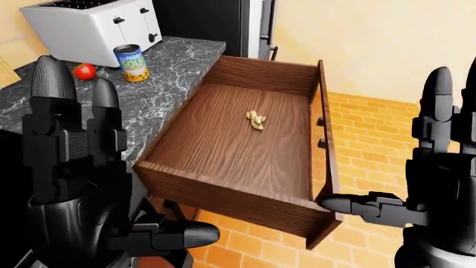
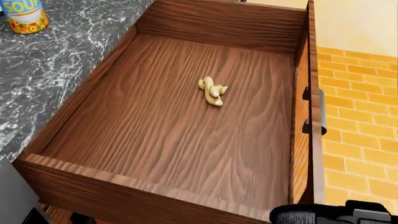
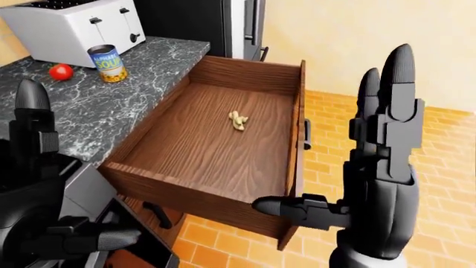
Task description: Close the right drawer.
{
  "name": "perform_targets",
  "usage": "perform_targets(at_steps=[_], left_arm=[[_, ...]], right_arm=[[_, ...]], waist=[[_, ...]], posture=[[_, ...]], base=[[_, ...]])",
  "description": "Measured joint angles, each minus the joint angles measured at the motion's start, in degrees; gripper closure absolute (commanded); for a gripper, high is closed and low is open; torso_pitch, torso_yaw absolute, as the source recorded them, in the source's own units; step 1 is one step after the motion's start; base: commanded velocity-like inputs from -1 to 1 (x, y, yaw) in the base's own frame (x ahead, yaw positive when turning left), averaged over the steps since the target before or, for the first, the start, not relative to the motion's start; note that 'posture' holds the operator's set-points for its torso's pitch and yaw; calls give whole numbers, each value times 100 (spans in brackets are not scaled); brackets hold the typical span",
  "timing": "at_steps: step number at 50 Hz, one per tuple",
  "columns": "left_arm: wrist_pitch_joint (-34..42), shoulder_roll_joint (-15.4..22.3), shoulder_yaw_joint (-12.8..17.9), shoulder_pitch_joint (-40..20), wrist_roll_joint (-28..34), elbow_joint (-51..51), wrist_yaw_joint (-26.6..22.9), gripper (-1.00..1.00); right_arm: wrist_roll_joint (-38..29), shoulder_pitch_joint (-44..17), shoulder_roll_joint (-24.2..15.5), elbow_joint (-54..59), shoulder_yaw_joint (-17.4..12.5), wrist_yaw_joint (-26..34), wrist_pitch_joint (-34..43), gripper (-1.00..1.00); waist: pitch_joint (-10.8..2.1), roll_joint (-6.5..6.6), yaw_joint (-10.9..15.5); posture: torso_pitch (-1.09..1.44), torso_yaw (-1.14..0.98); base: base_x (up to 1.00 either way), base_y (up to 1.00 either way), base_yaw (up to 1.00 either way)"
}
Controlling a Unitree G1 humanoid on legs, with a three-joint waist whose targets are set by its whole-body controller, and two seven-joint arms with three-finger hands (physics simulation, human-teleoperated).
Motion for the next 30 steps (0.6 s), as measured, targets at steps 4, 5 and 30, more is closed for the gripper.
perform_targets(at_steps=[4, 5, 30], left_arm=[[8, -19, -13, 0, 23, 3, -23, -100], [10, -22, -13, -2, 26, 2, -27, -100], [69, -48, 67, -50, 4, 8, -66, -100]], right_arm=[[307, -372, -166, -282, -771, 98, 427, -100], [396, -444, -233, -300, -960, 108, 499, -100], [1257, -1097, -1442, 5659, -2125, -268, -1491, -100]], waist=[[-16, 3, -6], [-18, 3, -9], [10, 53, -137]], posture=[[0, 0], [0, 0], [0, 0]], base=[[0, 0, 0], [0, 0, 0], [0, 0, 0]])
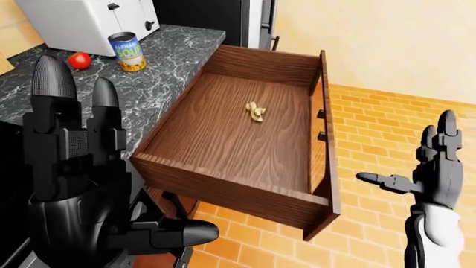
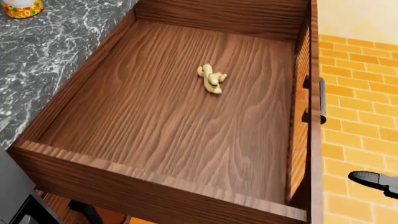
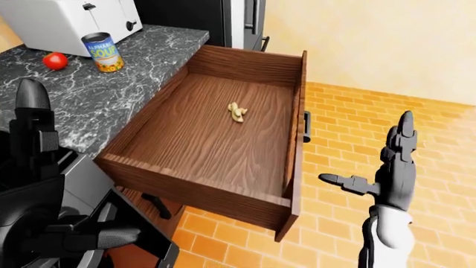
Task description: Close the right drawer.
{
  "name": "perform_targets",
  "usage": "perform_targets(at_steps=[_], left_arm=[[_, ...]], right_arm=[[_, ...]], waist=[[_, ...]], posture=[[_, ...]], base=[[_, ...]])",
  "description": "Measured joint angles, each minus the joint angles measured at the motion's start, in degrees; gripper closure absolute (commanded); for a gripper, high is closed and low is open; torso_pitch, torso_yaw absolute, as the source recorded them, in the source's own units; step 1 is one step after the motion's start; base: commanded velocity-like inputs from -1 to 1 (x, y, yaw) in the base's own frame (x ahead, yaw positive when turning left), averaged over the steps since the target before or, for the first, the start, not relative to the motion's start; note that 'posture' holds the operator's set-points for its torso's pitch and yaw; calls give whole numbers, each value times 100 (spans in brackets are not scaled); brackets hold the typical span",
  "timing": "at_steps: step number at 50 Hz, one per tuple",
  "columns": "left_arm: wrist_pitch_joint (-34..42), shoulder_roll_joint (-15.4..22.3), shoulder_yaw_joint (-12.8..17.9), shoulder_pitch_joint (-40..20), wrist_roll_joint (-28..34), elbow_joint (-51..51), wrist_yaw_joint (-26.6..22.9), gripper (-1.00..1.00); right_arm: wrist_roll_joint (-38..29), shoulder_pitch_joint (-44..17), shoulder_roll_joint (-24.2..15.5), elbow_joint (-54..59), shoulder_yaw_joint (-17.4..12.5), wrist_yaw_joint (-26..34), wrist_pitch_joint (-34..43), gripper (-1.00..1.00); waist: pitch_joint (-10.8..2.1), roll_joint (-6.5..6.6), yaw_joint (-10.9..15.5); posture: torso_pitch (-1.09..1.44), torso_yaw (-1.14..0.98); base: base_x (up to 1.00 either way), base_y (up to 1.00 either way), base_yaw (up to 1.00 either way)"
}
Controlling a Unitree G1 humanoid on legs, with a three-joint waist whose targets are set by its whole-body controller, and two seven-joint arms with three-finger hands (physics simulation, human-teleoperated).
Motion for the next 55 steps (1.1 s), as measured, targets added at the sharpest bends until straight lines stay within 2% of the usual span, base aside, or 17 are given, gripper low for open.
perform_targets(at_steps=[5, 12, 15, 20, 23, 37, 47, 55], left_arm=[[7, 31, 4, -7, -19, 8, 7, -100], [-32, 72, 19, 19, -47, -5, 70, -100], [-27, 54, 10, 15, -35, 2, 63, -100], [-4, 59, 21, -4, -42, 17, 50, -100], [-4, 64, 28, -1, -49, 5, 56, -100], [-11, 68, 44, 2, -68, 4, 65, -100], [-13, 36, 43, 9, -58, -10, 30, -100], [15, 32, 34, -12, -47, -5, 27, -100]], right_arm=[[-153, -355, -247, 1563, 478, -170, -742, -100], [-85, -569, -574, 3404, 630, -406, -1833, -100], [-72, -761, -666, 4208, 786, -537, -2247, -100], [-184, -1083, -696, 4864, 1166, -701, -2591, -100], [-257, -1290, -727, 5244, 1297, -734, -2814, -100], [-437, -1895, -619, 6262, 1677, -934, -3170, -100], [-538, -1841, -508, 6010, 1756, -759, -3066, -100], [-614, -1729, -413, 5490, 1740, -611, -2657, -100]], waist=[[-27, 12, 30], [-64, -25, 41], [-66, -36, 22], [-54, -27, 30], [-55, -43, 36], [-1, -167, 17], [-3, -174, 72], [-6, -160, 53]], posture=[[0, 0], [0, 0], [0, 0], [0, 0], [0, 0], [0, 0], [0, 0], [0, 0]], base=[[0, 0, 0], [0, 0, 0], [0, 0, 0], [0, 0, 0], [0, 0, 0], [0, 0, 0], [0, 0, 0], [0, 0, 0]])
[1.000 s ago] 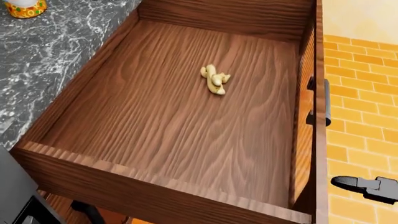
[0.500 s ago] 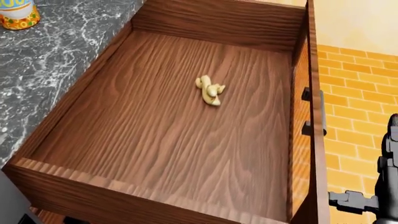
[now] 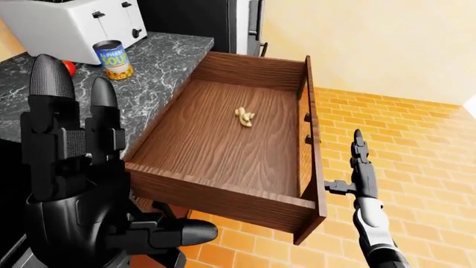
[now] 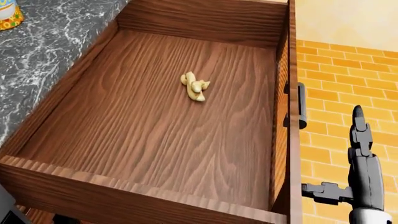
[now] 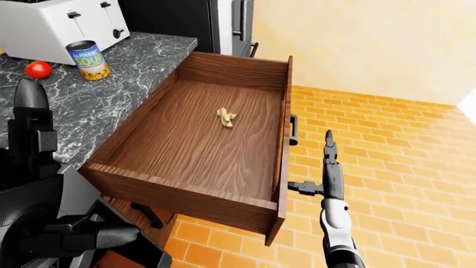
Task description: Close the right drawer.
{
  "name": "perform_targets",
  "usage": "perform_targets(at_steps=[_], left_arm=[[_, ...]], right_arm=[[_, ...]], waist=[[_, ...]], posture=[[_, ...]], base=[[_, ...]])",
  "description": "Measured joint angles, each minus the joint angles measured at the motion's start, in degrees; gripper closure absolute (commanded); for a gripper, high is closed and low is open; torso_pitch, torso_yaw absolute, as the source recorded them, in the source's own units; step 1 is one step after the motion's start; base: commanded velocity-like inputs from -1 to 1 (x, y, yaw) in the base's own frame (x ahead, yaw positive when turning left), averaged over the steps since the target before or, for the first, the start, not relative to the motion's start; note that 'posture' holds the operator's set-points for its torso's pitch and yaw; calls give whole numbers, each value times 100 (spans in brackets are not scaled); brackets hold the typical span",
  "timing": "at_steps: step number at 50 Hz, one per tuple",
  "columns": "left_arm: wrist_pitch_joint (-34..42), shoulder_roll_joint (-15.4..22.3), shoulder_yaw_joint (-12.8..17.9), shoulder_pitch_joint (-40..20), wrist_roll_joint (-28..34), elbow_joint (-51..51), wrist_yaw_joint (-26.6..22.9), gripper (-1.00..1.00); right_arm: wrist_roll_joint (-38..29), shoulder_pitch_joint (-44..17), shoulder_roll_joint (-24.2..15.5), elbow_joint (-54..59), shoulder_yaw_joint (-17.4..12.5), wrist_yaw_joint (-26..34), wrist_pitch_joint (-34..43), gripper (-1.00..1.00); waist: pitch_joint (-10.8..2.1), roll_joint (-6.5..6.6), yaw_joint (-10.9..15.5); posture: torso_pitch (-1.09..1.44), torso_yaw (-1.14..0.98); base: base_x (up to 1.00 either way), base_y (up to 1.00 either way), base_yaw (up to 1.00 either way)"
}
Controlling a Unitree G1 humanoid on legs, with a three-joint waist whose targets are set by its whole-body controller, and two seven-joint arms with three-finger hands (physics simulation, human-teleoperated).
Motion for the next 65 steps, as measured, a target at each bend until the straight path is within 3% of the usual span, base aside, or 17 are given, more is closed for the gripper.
perform_targets(at_steps=[37, 65], left_arm=[[12, 22, -5, -4, -2, 3, 32, -100], [47, 75, 24, -50, -36, 3, 63, -100]], right_arm=[[-543, -447, 326, -388, 309, 433, 804, -100], [-980, -1041, 683, 104, 669, 575, 756, -100]], waist=[[22, 24, -54], [25, 36, -17]], posture=[[0, 0], [0, 0]], base=[[0, 0, 0], [0, 0, 0]])
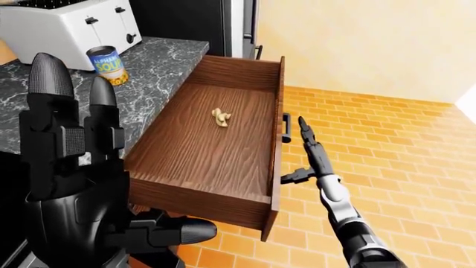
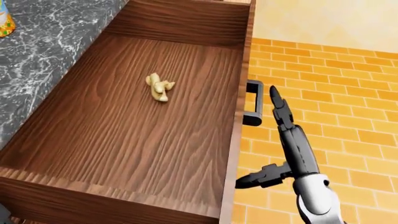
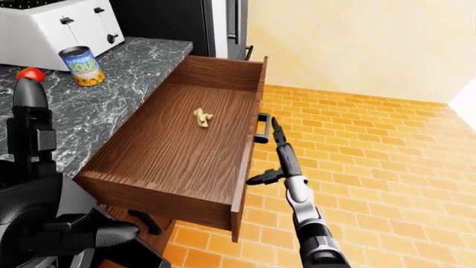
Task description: Close the right drawer.
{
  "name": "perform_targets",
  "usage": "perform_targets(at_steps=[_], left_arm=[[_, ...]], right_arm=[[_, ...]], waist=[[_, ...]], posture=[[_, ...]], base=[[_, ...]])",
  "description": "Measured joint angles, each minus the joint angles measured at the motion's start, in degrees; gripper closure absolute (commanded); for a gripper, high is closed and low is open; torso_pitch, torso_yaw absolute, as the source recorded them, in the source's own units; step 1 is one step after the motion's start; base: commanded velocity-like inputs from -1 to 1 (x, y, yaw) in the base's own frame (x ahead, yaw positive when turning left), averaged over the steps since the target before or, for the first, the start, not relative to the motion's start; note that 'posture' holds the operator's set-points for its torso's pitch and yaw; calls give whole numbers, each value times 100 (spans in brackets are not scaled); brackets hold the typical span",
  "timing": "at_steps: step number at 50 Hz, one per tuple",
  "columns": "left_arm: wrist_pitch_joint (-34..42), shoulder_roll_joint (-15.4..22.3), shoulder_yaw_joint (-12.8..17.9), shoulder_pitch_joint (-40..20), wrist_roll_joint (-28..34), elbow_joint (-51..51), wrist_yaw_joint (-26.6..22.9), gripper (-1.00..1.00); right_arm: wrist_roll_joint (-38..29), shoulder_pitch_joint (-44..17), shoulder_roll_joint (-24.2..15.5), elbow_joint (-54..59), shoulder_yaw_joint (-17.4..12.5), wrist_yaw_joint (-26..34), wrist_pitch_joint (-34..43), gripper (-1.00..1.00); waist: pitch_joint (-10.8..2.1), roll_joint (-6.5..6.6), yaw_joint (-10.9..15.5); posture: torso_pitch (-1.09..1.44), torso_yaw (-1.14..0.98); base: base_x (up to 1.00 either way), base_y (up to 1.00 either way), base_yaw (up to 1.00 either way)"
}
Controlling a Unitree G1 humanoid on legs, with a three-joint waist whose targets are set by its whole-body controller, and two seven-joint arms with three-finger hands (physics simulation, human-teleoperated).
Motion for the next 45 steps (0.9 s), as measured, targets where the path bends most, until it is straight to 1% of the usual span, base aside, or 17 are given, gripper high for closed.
perform_targets(at_steps=[7, 16, 31, 38, 45], left_arm=[[-8, 51, -1, 6, -26, -6, 51, -100], [-24, 21, 18, 29, -37, -5, 24, -100], [-52, -20, 18, 52, -35, -2, -14, -100], [-37, -3, 67, 26, -60, -1, -12, -100], [-24, 4, 21, 15, -38, -6, 9, -100]], right_arm=[[-124, -115, 63, 83, 56, -20, 22, -100], [-264, -287, 184, 217, 137, -13, 49, -100], [-472, -528, 428, 341, 284, 105, 89, -100], [-558, -657, 534, 459, 352, 139, 70, -100], [-608, -728, 590, 443, 403, 249, 95, -100]], waist=[[-6, 2, -13], [-14, 13, -34], [-16, 24, -56], [-15, 26, -58], [-3, 28, -40]], posture=[[0, 0], [0, 0], [0, 0], [0, 0], [0, 0]], base=[[0, 0, 0], [0, 0, 0], [0, 0, 0], [0, 0, 0], [0, 0, 0]])
